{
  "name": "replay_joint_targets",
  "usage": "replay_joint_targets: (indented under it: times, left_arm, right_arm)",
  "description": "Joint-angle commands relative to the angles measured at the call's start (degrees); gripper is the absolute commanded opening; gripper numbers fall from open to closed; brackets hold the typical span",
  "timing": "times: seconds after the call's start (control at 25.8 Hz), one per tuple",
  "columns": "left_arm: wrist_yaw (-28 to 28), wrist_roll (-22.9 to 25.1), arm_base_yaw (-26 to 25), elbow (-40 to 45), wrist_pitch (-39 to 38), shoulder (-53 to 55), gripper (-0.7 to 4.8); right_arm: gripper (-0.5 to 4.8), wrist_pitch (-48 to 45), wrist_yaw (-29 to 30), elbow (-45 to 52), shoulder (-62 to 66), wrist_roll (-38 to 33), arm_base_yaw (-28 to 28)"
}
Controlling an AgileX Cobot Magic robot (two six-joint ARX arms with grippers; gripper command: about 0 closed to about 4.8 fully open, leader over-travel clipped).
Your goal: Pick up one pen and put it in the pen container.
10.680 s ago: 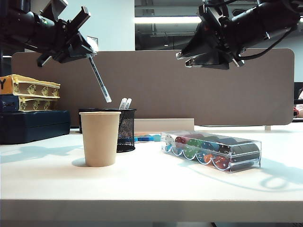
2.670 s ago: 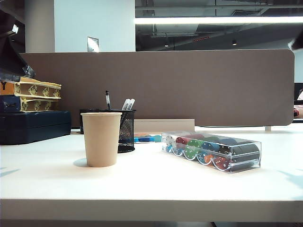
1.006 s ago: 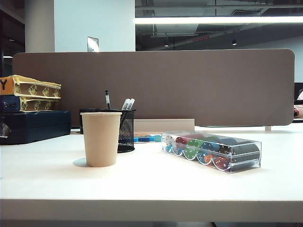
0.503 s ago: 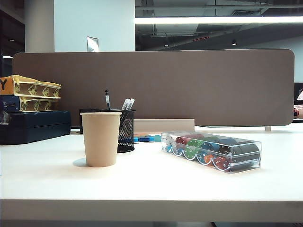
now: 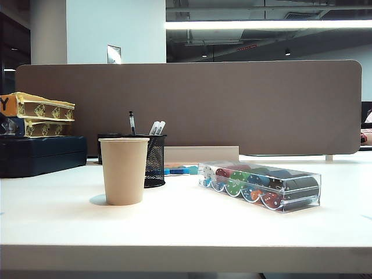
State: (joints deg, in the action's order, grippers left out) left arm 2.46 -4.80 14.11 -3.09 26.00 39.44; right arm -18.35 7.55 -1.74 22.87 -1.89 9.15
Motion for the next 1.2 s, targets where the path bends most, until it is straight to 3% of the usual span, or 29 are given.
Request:
replay_joint_targets:
  times: [0.04, 0.23, 0.31, 0.39, 1.2]
  left_arm:
    - [0.1, -0.1, -0.1, -0.2, 1.5, -0.1, 1.52]
    - [0.2, 0.0, -0.1, -0.1, -0.7, -0.1, 1.52]
    - [0.3, -0.1, 0.0, 0.1, -1.1, -0.1, 1.52]
    - [0.2, 0.1, 0.0, 0.7, -0.7, -0.1, 1.52]
    - [-0.1, 1.4, -0.1, 2.7, 0.3, -0.1, 1.52]
  right_arm:
    - [1.48, -4.7, 0.1, -0.3, -0.1, -0.1, -0.1]
    - [1.52, -1.4, 0.0, -0.3, 0.0, 0.1, -0.1]
    - [1.98, -0.7, -0.2, -0.1, 0.0, 1.0, -0.1]
    - [2.12, -0.8, -0.2, 0.3, 0.0, 1.9, 0.0]
    - [2.11, 0.5, -1.2, 1.7, 0.0, 1.9, 0.0]
